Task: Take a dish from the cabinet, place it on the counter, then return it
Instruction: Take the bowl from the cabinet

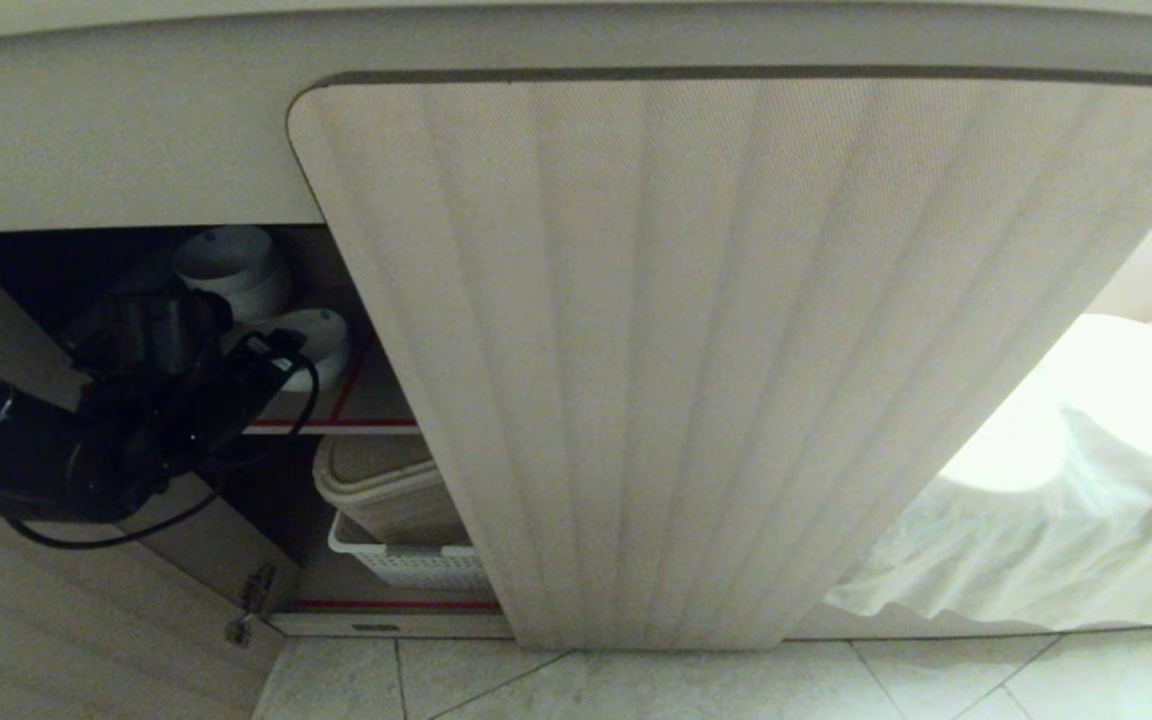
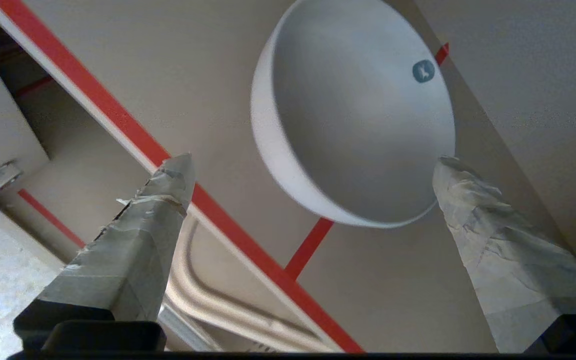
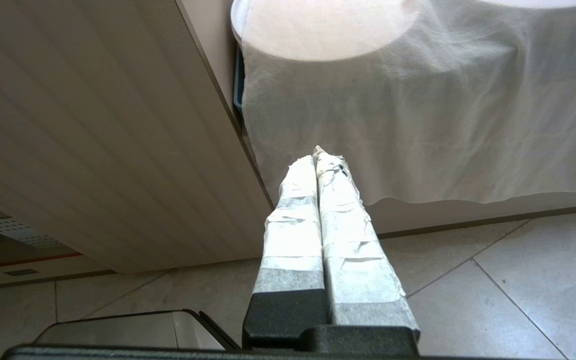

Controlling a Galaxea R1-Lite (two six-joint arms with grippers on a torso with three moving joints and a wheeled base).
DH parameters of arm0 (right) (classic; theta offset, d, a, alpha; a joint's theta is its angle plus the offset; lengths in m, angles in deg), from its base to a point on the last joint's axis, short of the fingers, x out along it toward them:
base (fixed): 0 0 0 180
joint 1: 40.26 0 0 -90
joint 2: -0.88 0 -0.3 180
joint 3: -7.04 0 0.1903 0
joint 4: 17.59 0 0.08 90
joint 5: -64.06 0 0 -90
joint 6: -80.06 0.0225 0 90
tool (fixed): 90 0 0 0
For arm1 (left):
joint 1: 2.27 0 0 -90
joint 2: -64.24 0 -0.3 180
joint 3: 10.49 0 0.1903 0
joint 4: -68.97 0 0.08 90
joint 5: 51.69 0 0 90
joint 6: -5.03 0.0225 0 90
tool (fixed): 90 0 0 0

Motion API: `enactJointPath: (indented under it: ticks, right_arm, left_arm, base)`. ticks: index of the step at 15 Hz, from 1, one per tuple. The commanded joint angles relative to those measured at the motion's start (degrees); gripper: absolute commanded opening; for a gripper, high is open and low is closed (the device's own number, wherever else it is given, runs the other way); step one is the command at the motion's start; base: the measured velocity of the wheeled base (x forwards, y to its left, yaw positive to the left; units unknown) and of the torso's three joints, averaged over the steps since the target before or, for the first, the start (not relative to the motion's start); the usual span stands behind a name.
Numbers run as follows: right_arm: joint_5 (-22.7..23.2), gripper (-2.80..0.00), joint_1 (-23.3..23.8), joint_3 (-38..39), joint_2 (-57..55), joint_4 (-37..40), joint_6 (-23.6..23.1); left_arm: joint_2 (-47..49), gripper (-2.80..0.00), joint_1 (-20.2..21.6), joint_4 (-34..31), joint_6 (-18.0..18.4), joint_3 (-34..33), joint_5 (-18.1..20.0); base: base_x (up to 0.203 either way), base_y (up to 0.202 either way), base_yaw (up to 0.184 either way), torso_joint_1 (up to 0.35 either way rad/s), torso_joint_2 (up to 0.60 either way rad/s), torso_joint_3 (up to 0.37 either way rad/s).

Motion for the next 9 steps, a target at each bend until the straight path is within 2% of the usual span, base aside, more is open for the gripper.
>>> enactJointPath:
  ticks: [1, 9]
  right_arm:
    - [0.0, -2.80, 0.0, 0.0, 0.0, 0.0, 0.1]
    - [0.0, -2.80, 0.0, 0.0, 0.0, 0.0, 0.1]
  left_arm:
    - [1.0, 0.00, 0.0, 0.3, -0.4, 0.4, -0.1]
    - [1.2, 0.00, 0.5, 0.3, -0.3, 1.1, -0.1]
  base:
    - [0.000, 0.000, 0.000, 0.000, 0.00, 0.000]
    - [0.000, 0.000, 0.000, 0.000, 0.00, 0.000]
